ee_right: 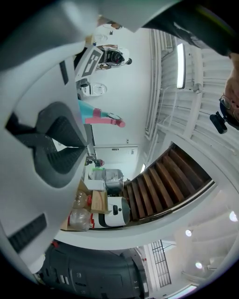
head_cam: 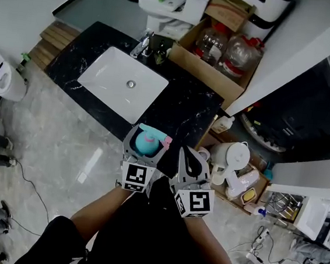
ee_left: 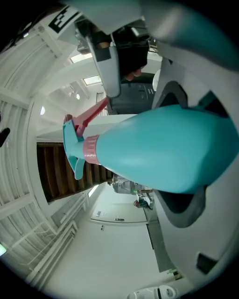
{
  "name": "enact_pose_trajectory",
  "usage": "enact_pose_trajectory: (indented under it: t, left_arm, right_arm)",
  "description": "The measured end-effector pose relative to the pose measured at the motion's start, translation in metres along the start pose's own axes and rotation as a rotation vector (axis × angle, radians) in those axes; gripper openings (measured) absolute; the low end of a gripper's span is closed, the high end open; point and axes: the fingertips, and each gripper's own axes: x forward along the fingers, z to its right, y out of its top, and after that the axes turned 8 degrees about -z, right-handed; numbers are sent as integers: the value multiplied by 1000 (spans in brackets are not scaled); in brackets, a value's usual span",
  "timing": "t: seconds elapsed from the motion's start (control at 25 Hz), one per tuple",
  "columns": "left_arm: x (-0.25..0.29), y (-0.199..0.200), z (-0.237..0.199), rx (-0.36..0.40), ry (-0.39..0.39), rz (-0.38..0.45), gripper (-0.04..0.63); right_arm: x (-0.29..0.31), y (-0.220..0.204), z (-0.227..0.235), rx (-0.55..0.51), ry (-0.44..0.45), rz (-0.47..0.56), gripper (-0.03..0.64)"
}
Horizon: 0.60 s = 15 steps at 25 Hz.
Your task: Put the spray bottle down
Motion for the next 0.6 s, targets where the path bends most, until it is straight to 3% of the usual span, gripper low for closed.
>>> enact_pose_trajectory:
  t: [0.24,0.48,0.6]
  left_arm:
    - [41,-28,-5,-76,27,-67,456]
    - [69,-36,5,-61,-8,-48,457]
    - [85,-40,12,-46,-34,-35,457]
  right_arm:
    - [17,-13,31,34,1,-19,15]
    - [34,-26,53,60,13,-35,15]
    - [43,-31,57,4,22,-48,15]
